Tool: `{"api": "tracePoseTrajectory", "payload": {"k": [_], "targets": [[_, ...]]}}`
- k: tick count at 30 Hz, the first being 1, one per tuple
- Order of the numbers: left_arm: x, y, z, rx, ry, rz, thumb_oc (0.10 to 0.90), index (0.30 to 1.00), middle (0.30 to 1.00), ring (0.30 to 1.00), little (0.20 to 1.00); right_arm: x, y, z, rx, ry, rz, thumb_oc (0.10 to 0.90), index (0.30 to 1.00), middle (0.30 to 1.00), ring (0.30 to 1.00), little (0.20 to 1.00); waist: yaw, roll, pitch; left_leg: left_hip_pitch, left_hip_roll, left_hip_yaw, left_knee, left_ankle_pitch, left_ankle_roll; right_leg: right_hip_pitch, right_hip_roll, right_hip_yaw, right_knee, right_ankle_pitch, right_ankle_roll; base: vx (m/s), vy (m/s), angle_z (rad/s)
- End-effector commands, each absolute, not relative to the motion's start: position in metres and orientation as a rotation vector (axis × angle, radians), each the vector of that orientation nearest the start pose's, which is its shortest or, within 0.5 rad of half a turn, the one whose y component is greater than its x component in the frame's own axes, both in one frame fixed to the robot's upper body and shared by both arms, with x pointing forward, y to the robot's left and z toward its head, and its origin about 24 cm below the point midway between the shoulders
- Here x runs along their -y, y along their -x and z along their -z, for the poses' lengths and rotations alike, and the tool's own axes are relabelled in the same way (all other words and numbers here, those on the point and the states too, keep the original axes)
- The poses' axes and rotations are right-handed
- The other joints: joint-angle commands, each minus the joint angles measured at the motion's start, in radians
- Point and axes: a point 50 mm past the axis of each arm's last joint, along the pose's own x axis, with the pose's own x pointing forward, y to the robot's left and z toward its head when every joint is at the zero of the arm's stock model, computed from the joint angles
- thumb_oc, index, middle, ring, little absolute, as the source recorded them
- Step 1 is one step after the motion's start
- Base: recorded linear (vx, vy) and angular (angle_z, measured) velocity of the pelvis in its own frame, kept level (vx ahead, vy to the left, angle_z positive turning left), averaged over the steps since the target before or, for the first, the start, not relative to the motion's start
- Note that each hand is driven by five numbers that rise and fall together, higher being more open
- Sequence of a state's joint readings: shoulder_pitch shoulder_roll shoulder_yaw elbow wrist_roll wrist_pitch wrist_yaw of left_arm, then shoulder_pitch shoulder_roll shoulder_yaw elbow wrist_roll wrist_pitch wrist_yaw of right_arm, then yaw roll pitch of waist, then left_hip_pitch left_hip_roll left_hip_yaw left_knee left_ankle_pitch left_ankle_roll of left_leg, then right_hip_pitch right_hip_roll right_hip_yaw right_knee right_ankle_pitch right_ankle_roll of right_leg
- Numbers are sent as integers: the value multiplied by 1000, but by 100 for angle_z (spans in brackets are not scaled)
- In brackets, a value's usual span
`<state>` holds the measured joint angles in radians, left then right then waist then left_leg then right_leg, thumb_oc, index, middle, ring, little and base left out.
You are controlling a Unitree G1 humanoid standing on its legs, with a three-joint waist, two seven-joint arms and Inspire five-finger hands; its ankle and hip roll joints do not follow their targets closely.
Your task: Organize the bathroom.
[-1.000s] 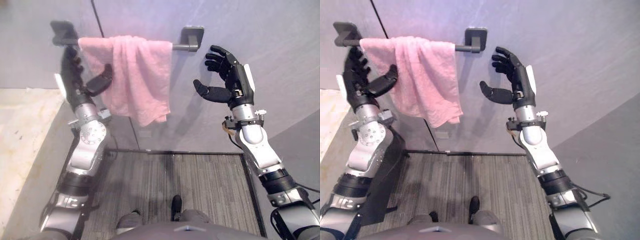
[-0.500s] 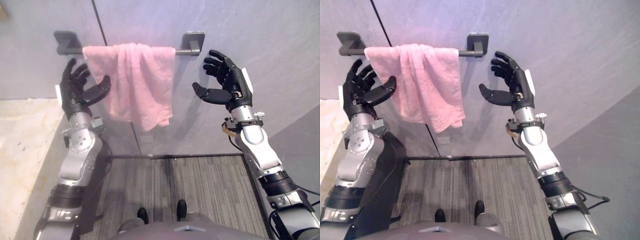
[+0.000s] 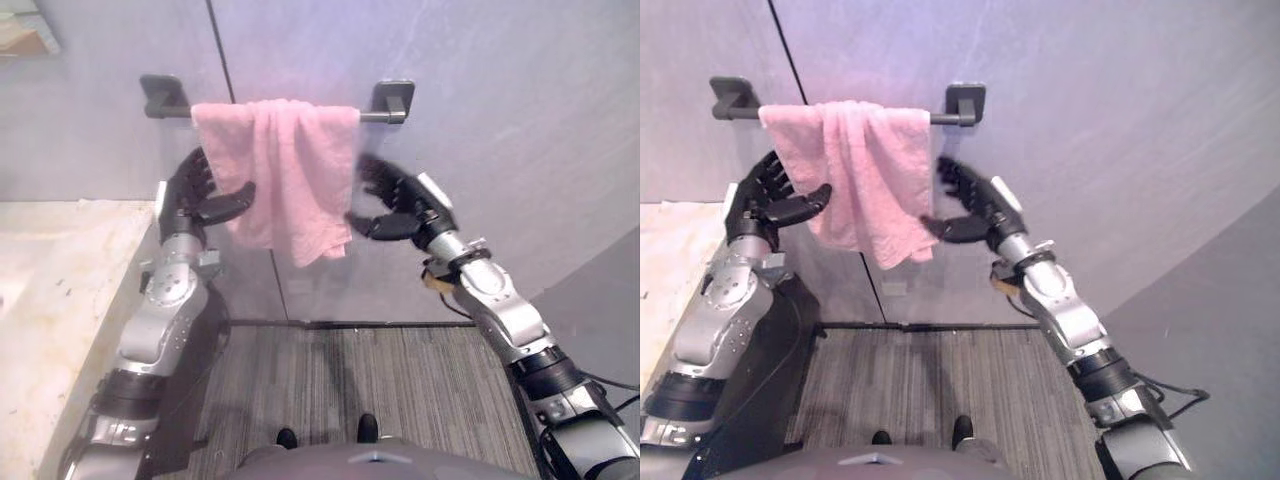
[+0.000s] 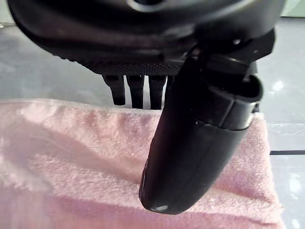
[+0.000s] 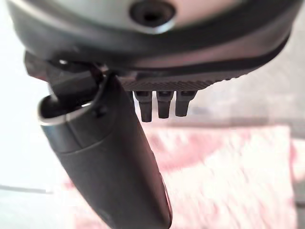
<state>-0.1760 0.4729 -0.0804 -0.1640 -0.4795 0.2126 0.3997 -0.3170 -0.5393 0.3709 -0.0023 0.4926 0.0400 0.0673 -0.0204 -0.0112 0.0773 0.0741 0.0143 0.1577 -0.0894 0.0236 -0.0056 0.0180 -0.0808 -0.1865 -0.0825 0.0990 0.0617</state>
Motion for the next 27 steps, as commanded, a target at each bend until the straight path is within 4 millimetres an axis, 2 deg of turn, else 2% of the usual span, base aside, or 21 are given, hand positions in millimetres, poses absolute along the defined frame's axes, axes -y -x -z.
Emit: {"api": "tracePoseTrajectory", "payload": {"k": [1, 6, 8, 13, 16, 20, 27], "targets": [[-197, -297, -137, 152, -57, -119, 800, 900, 900, 900, 900, 111, -307, -184, 410, 15, -568, 800, 900, 900, 900, 900, 9, -5, -27, 20, -17, 33, 2, -52, 8, 24, -56, -56, 94, -82, 128, 64, 29, 3], [-198, -297, -139, 163, -70, -129, 800, 900, 900, 900, 900, 108, -308, -188, 419, 4, -564, 800, 900, 900, 900, 900, 18, -9, -29, 19, -17, 42, 2, -53, 9, 23, -63, -68, 95, -78, 129, 56, 20, 0], [-203, -293, -141, 204, -104, -168, 800, 900, 900, 900, 900, 112, -309, -195, 461, 44, -513, 800, 900, 900, 900, 900, 29, -15, -30, 18, -16, 56, 2, -54, 11, 24, -69, -80, 94, -73, 130, 108, 30, -2], [-207, -290, -145, 247, -109, -211, 800, 900, 900, 900, 900, 119, -306, -198, 502, 66, -437, 800, 900, 900, 900, 900, 29, -17, -27, 22, -16, 69, 2, -59, 14, 24, -73, -88, 102, -73, 129, 40, 11, -1], [-210, -287, -146, 262, -121, -236, 800, 900, 900, 900, 900, 129, -302, -193, 495, 88, -339, 800, 900, 900, 900, 900, 22, -15, -24, 27, -18, 74, 2, -63, 17, 22, -73, -80, 109, -76, 128, 18, 9, -3], [-214, -279, -143, 259, -112, -273, 800, 900, 900, 900, 900, 145, -290, -176, 467, 42, -227, 800, 900, 900, 900, 900, 1, -9, -18, 33, -18, 93, 2, -68, 21, 17, -76, -75, 114, -70, 131, 2, 6, -3], [-217, -271, -144, 292, -111, -330, 800, 900, 900, 900, 900, 146, -268, -172, 518, -27, -244, 800, 900, 900, 900, 900, -22, 0, -11, 45, -22, 117, 2, -78, 30, 15, -75, -70, 118, -75, 133, 12, 6, -15]]}}
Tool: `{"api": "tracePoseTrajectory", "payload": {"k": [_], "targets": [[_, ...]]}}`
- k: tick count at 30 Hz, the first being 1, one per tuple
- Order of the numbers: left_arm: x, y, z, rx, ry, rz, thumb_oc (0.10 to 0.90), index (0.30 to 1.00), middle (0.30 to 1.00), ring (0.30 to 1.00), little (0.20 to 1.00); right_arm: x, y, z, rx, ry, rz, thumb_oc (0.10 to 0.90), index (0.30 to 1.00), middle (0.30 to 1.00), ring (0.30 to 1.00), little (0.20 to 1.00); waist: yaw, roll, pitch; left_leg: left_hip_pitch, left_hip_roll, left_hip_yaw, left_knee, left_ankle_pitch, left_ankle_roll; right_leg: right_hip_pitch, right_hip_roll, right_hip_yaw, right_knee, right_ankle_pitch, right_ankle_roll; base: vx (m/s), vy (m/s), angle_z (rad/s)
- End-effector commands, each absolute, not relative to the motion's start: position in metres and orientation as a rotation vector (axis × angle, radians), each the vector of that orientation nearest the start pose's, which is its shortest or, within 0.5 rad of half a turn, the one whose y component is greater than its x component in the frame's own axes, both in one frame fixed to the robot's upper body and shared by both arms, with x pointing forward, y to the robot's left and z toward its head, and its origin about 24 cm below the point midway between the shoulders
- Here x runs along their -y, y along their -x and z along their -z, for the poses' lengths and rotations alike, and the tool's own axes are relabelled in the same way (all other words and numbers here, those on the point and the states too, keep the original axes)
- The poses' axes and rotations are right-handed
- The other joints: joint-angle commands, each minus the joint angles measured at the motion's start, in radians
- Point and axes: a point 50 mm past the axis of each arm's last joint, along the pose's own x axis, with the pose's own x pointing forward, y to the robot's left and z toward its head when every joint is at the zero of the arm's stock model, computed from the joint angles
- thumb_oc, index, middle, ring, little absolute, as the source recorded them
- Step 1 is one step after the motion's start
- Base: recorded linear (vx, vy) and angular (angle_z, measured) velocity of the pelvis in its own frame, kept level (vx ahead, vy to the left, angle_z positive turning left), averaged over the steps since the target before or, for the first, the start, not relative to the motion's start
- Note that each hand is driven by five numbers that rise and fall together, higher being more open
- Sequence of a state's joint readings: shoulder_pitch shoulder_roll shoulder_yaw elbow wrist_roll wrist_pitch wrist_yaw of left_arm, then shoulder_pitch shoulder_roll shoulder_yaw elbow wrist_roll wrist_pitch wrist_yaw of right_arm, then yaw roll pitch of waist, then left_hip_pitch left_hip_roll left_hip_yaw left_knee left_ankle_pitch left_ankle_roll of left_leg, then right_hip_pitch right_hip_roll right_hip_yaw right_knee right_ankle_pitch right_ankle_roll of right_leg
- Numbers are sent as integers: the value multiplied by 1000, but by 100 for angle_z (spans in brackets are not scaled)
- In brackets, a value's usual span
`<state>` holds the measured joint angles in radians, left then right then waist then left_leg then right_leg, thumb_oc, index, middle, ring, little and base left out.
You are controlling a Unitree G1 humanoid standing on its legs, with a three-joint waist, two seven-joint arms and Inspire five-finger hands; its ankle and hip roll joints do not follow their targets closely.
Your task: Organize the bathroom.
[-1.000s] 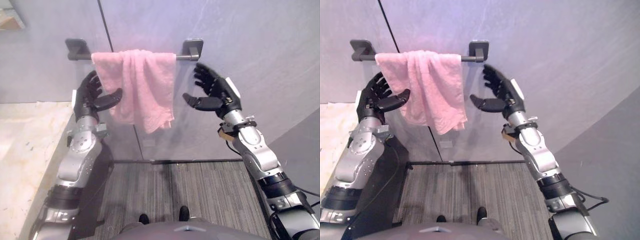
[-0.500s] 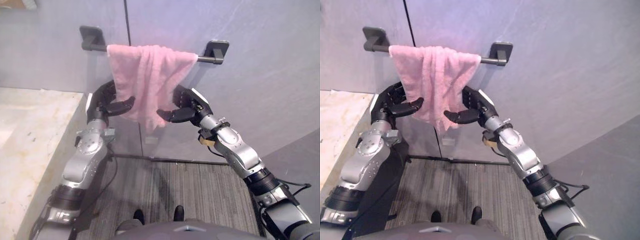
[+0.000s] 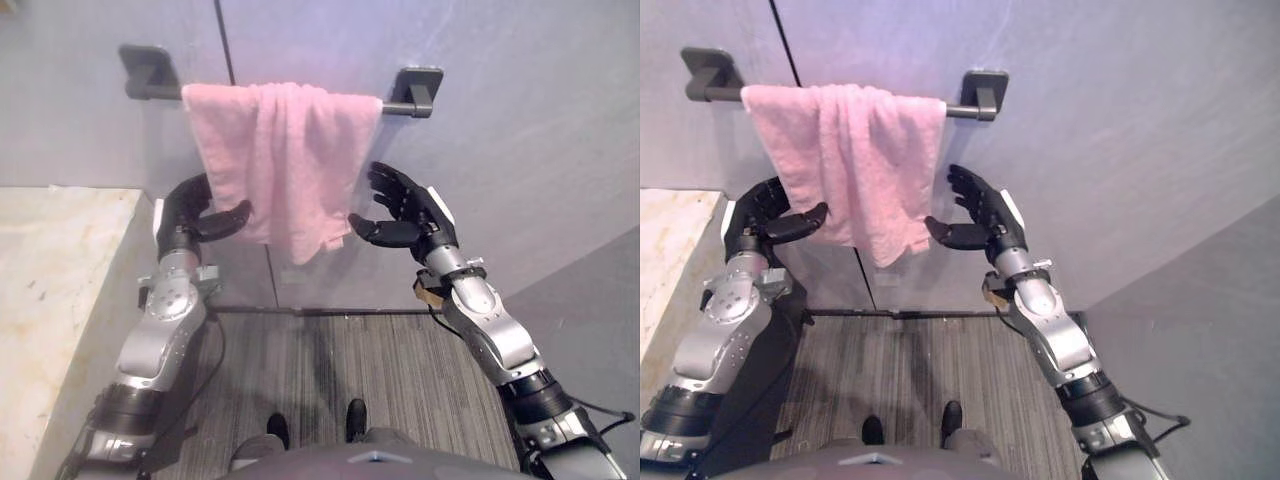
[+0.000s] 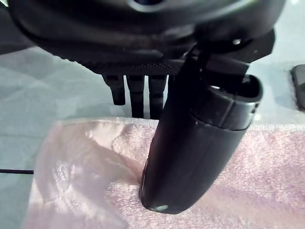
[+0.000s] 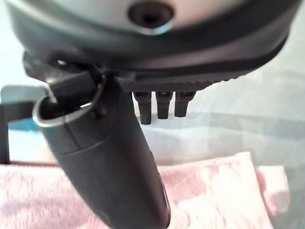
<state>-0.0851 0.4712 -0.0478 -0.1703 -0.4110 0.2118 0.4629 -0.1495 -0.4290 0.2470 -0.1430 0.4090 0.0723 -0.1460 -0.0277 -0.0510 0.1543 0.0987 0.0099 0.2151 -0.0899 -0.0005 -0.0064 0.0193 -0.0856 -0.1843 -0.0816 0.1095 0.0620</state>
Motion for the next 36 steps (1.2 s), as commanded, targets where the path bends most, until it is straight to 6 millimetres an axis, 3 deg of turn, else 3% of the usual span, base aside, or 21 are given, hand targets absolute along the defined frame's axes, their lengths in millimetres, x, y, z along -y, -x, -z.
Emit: {"api": "tracePoseTrajectory", "payload": {"k": [1, 9, 20, 36], "targets": [[-217, -271, -144, 292, -112, -331, 800, 900, 900, 900, 900, 145, -268, -172, 519, -26, -246, 800, 900, 900, 900, 900, -14, 39, -88, 21, -18, 60, 3, -54, 31, 15, -70, -73, 117, -86, 133, 15, -10, -9], [-213, -275, -159, 379, -108, -340, 800, 900, 900, 900, 900, 134, -276, -190, 603, -3, -264, 800, 900, 900, 900, 900, 9, 36, -95, 23, -19, 52, 3, -55, 26, 31, -65, -92, 102, -97, 131, 11, -9, -4], [-209, -274, -184, 544, -94, -333, 800, 900, 900, 900, 900, 136, -285, -213, 679, 26, -216, 800, 900, 900, 900, 900, 27, 30, -106, 25, -22, 29, 3, -55, 24, 35, -66, -100, 115, -103, 127, 9, -6, 0], [-201, -260, -212, 684, -27, -207, 800, 900, 900, 900, 900, 141, -273, -228, 770, 45, -200, 800, 900, 900, 900, 900, 24, 34, -105, 30, -27, 23, 3, -62, 27, 29, -70, -85, 135, -107, 130, 1, 0, 0]]}}
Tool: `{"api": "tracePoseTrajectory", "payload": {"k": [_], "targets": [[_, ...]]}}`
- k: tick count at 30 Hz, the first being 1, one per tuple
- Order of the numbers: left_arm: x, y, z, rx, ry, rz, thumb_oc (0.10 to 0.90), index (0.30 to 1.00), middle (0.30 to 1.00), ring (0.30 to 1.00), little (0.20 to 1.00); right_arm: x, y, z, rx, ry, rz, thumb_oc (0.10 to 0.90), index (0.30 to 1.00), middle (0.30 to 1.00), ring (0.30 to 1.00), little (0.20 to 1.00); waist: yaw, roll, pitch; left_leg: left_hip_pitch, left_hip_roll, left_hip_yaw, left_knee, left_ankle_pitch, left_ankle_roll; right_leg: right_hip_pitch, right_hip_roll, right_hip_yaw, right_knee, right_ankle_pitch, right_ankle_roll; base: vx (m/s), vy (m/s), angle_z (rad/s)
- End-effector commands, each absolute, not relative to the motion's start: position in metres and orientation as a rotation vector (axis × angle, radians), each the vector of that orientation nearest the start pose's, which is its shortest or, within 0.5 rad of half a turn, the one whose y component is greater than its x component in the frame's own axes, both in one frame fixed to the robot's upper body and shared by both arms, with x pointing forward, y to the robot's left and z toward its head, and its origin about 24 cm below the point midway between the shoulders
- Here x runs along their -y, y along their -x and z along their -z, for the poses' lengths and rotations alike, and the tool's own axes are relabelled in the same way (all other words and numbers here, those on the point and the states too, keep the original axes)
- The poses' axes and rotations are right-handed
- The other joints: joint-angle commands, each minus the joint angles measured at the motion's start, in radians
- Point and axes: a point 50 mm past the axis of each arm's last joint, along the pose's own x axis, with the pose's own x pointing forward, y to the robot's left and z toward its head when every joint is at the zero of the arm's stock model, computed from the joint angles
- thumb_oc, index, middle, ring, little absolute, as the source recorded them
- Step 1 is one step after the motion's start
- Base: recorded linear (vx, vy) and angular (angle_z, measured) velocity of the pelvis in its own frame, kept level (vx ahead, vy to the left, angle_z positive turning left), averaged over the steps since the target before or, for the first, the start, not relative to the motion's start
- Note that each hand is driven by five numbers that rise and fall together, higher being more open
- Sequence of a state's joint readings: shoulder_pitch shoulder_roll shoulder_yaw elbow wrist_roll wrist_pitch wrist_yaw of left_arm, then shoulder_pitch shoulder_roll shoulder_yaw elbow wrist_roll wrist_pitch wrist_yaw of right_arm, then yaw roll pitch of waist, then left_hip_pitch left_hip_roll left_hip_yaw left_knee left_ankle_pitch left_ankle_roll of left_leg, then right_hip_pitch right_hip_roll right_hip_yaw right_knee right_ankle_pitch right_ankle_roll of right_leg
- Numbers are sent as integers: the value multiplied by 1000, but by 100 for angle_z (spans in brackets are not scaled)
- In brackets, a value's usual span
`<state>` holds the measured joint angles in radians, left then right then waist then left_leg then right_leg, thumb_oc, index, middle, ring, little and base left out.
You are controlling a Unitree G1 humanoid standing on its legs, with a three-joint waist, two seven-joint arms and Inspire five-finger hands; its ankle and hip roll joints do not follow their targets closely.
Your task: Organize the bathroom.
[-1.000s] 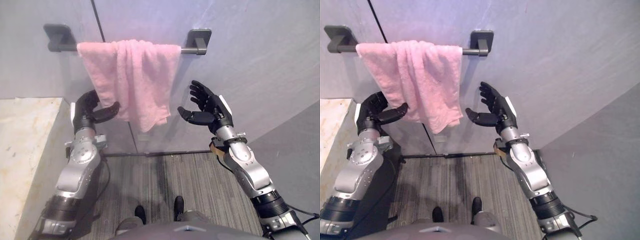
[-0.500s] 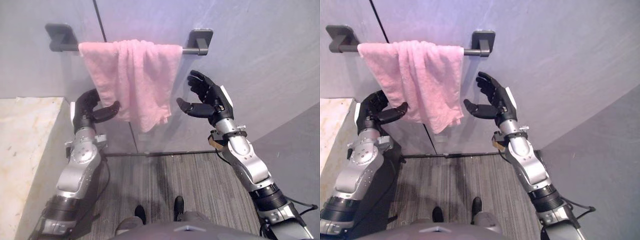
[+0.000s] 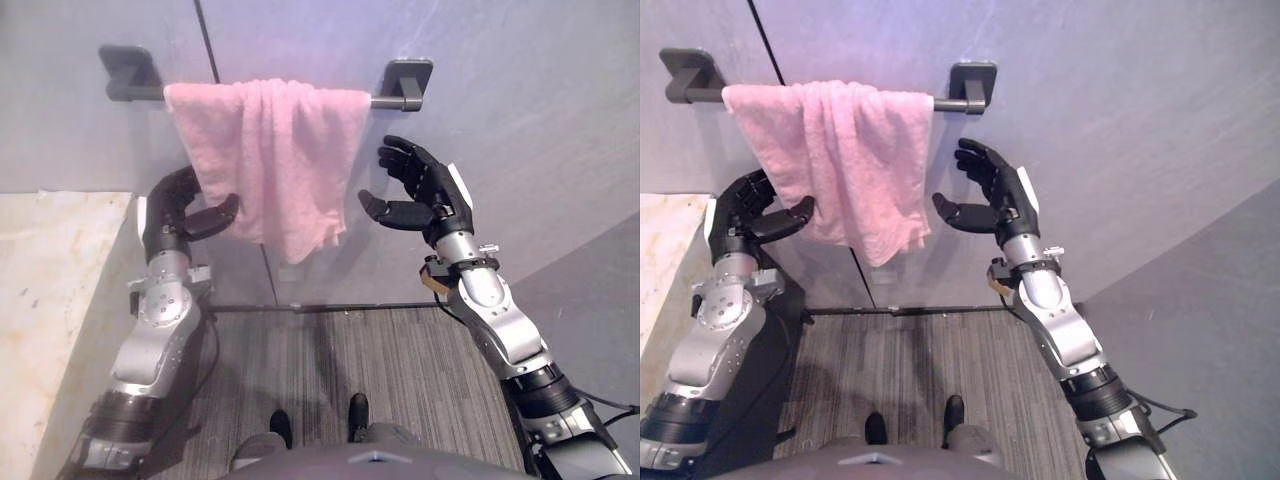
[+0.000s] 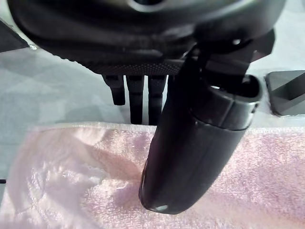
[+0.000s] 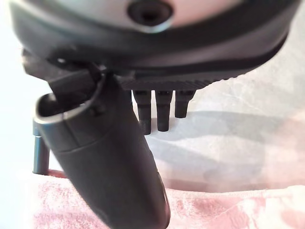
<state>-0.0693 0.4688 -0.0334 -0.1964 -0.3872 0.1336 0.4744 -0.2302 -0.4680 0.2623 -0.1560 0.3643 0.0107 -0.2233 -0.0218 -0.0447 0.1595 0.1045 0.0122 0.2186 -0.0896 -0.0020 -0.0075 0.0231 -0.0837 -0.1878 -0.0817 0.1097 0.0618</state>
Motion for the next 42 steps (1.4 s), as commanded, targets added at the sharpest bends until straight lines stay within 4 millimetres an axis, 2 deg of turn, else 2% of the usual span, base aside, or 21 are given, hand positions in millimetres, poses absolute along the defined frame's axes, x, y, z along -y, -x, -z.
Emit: {"api": "tracePoseTrajectory", "payload": {"k": [1, 3, 4, 5, 6, 10, 13, 24, 29, 30, 31, 32, 33, 34, 35, 36, 37, 38, 39, 42], "targets": [[-200, -258, -215, 711, -24, -201, 800, 900, 900, 900, 900, 140, -273, -230, 778, 45, -197, 800, 900, 900, 900, 900, 19, 28, -111, 25, -29, 19, 2, -60, 27, 25, -74, -82, 139, -107, 132, 0, 0, 0], [-199, -256, -219, 748, -44, -200, 800, 900, 900, 900, 900, 140, -273, -230, 781, 44, -196, 800, 900, 900, 900, 900, 19, 27, -111, 25, -30, 18, 2, -61, 27, 25, -75, -82, 143, -105, 132, 0, 0, 0], [-198, -256, -222, 768, -52, -190, 681, 721, 721, 721, 721, 140, -274, -231, 785, 45, -188, 585, 578, 578, 578, 578, 18, 27, -112, 25, -30, 17, 2, -60, 27, 24, -75, -82, 145, -104, 132, 0, 0, 0], [-198, -256, -223, 771, -52, -186, 609, 613, 613, 613, 613, 140, -274, -232, 786, 45, -184, 560, 540, 540, 540, 540, 18, 27, -112, 25, -30, 17, 2, -60, 27, 24, -75, -82, 145, -103, 132, 0, 0, 0], [-196, -256, -226, 785, -58, -185, 400, 300, 300, 300, 300, 140, -275, -232, 786, 42, -178, 400, 300, 300, 300, 300, 17, 28, -115, 25, -29, 18, 2, -59, 26, 23, -75, -81, 146, -104, 132, 0, 0, 0], [-200, -259, -226, 784, -96, -239, 400, 300, 300, 300, 300, 146, -278, -226, 766, 45, -132, 400, 300, 300, 300, 300, 12, 30, -118, 26, -28, 21, 2, -60, 27, 20, -77, -81, 151, -102, 132, 0, 0, 0], [-211, -260, -221, 759, -95, -300, 400, 300, 300, 300, 300, 156, -279, -216, 725, 36, -90, 400, 300, 300, 300, 300, 6, 31, -123, 24, -29, 23, 2, -61, 28, 17, -76, -77, 150, -104, 131, 0, 0, 0], [-255, -238, -191, 681, -58, -518, 400, 300, 300, 300, 300, 192, -262, -158, 528, 30, 34, 400, 300, 300, 300, 300, -18, 34, -119, 23, -29, 38, 2, -63, 32, 9, -75, -61, 149, -99, 131, 2, 6, -2], [-262, -234, -182, 632, -49, -525, 400, 300, 300, 300, 300, 196, -257, -144, 481, 12, 13, 400, 300, 300, 300, 300, -30, 33, -113, 24, -29, 42, 2, -63, 34, 7, -73, -58, 151, -97, 132, -1, 1, -1], [-261, -235, -182, 626, -48, -515, 400, 300, 300, 300, 300, 196, -257, -144, 479, 11, -5, 431, 347, 347, 347, 347, -31, 32, -111, 24, -29, 42, 2, -63, 35, 7, -73, -58, 150, -97, 133, 0, 0, 0], [-261, -235, -181, 623, -47, -509, 400, 300, 300, 300, 300, 195, -257, -144, 479, 13, -17, 638, 658, 658, 658, 658, -31, 32, -110, 24, -29, 42, 2, -63, 35, 7, -73, -58, 150, -97, 133, -8, -3, -3], [-259, -236, -181, 620, -42, -500, 455, 382, 382, 382, 382, 192, -258, -145, 484, 18, -42, 800, 900, 900, 900, 900, -30, 31, -108, 24, -30, 41, 2, -62, 35, 9, -73, -60, 148, -96, 133, 0, 0, 0], [-256, -238, -181, 613, -41, -482, 584, 575, 575, 575, 575, 188, -258, -149, 500, 17, -76, 800, 900, 900, 900, 900, -27, 31, -106, 25, -30, 40, 2, -61, 35, 11, -73, -62, 146, -96, 133, 0, 0, 0], [-254, -239, -181, 612, -41, -473, 557, 535, 535, 535, 535, 185, -258, -151, 511, 18, -91, 800, 900, 900, 900, 900, -26, 30, -106, 24, -30, 40, 2, -61, 35, 11, -73, -63, 145, -96, 134, 0, 0, 0], [-249, -243, -181, 611, -34, -452, 400, 300, 300, 300, 300, 180, -260, -156, 531, 32, -117, 563, 545, 545, 545, 545, -20, 29, -106, 23, -30, 38, 2, -61, 33, 12, -72, -65, 142, -98, 134, 0, 0, 0], [-247, -244, -181, 610, -34, -444, 400, 300, 300, 300, 300, 178, -260, -157, 536, 33, -125, 563, 545, 545, 545, 545, -18, 28, -106, 23, -29, 37, 2, -60, 33, 13, -72, -67, 141, -99, 134, 0, 0, 0], [-244, -245, -180, 606, -35, -429, 428, 342, 342, 342, 342, 175, -262, -160, 545, 30, -142, 800, 900, 900, 900, 900, -15, 28, -106, 23, -29, 36, 2, -60, 31, 14, -72, -69, 140, -100, 134, 0, 0, 0], [-241, -247, -180, 599, -39, -418, 693, 740, 740, 740, 740, 172, -263, -165, 558, 27, -165, 800, 900, 900, 900, 900, -11, 27, -106, 22, -29, 35, 2, -60, 31, 15, -71, -71, 139, -101, 134, 0, 0, 0], [-240, -248, -180, 596, -39, -410, 800, 900, 900, 900, 900, 170, -263, -167, 566, 28, -174, 800, 900, 900, 900, 900, -10, 27, -106, 22, -29, 35, 2, -60, 31, 16, -71, -72, 138, -102, 134, 0, 0, 0], [-234, -251, -180, 588, -44, -378, 800, 900, 900, 900, 900, 162, -264, -182, 615, 40, -225, 800, 900, 900, 900, 900, 2, 22, -107, 20, -28, 29, 2, -58, 29, 19, -71, -79, 135, -104, 133, 0, 0, 0]]}}
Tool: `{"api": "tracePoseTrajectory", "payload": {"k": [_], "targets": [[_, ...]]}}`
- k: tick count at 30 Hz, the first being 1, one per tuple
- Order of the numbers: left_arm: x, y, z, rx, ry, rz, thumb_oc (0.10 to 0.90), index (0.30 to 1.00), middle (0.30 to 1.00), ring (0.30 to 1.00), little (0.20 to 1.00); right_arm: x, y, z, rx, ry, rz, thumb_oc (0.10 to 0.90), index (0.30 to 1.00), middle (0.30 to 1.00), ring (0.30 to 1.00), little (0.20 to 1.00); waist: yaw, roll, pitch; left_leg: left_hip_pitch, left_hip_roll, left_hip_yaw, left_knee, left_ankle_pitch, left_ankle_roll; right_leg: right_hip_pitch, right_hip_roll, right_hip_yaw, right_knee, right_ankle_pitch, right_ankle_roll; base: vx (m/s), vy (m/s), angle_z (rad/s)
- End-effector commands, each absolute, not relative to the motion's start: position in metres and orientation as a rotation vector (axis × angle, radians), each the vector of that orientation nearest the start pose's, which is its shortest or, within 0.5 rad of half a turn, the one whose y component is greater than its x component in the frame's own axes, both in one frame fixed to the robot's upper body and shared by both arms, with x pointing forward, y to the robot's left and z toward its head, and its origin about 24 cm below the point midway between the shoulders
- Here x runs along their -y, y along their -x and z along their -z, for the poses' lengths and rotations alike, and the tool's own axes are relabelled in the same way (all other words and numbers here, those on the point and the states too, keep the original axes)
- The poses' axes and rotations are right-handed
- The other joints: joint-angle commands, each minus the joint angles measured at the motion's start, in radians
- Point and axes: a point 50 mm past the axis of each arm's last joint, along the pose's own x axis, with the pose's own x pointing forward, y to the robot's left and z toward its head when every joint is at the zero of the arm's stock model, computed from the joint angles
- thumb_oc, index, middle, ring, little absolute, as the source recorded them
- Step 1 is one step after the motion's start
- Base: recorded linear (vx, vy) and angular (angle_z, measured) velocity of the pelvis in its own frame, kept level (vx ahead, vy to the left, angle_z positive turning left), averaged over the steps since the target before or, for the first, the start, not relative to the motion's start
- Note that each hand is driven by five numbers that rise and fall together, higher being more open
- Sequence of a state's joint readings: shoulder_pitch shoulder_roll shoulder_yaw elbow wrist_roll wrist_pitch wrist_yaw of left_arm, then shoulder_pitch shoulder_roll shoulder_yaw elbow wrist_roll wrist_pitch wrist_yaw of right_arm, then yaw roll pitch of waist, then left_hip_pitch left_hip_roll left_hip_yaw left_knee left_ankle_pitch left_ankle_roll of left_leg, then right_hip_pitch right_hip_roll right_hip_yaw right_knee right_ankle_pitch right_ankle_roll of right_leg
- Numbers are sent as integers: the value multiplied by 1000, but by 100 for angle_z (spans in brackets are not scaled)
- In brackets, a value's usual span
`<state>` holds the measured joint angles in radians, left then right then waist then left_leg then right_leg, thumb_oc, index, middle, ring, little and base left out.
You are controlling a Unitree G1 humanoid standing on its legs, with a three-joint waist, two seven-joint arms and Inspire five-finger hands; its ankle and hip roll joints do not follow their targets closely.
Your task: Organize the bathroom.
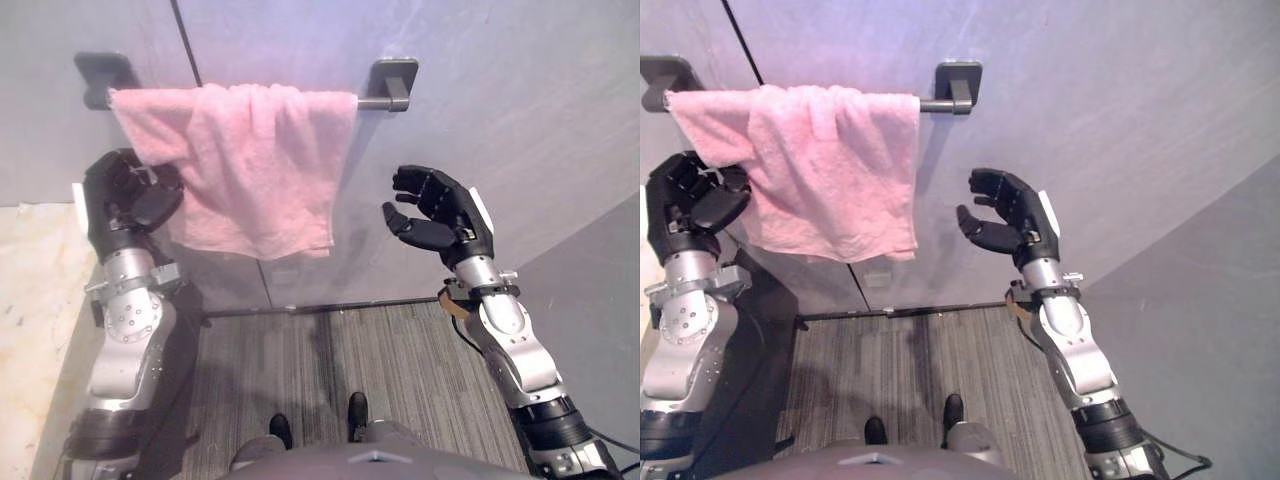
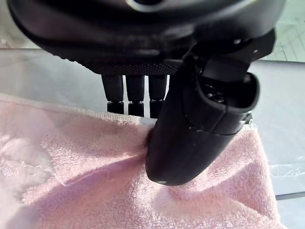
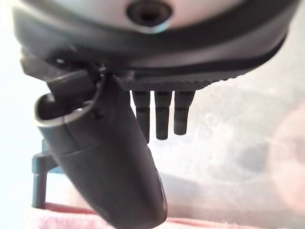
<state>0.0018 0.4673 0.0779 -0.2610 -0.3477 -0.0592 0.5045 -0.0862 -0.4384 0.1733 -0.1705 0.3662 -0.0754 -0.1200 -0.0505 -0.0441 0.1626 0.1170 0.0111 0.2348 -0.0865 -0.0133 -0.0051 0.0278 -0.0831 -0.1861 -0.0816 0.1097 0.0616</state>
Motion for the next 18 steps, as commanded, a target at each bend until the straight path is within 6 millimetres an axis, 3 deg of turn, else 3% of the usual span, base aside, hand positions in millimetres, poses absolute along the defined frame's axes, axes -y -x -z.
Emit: {"api": "tracePoseTrajectory", "payload": {"k": [1, 10, 18], "targets": [[-232, -252, -180, 584, -41, -366, 800, 900, 900, 900, 900, 158, -265, -187, 632, 49, -247, 800, 900, 900, 900, 900, 35, 21, -111, 6, -27, 11, -1, -47, 27, 16, -72, -84, 133, -107, 133, 0, 0, 0], [-221, -258, -180, 566, -44, -304, 800, 900, 900, 900, 900, 141, -274, -214, 685, 74, -305, 800, 900, 900, 900, 900, 65, 12, -114, 4, -25, -3, -1, -45, 24, 25, -73, -102, 130, -109, 129, 21, -9, 3], [-217, -258, -175, 543, -47, -271, 800, 900, 900, 900, 900, 133, -275, -218, 683, 90, -348, 800, 900, 900, 900, 900, 80, 8, -115, 5, -27, -7, -1, -47, 27, 28, -75, -107, 129, -113, 126, 31, 1, 3]]}}
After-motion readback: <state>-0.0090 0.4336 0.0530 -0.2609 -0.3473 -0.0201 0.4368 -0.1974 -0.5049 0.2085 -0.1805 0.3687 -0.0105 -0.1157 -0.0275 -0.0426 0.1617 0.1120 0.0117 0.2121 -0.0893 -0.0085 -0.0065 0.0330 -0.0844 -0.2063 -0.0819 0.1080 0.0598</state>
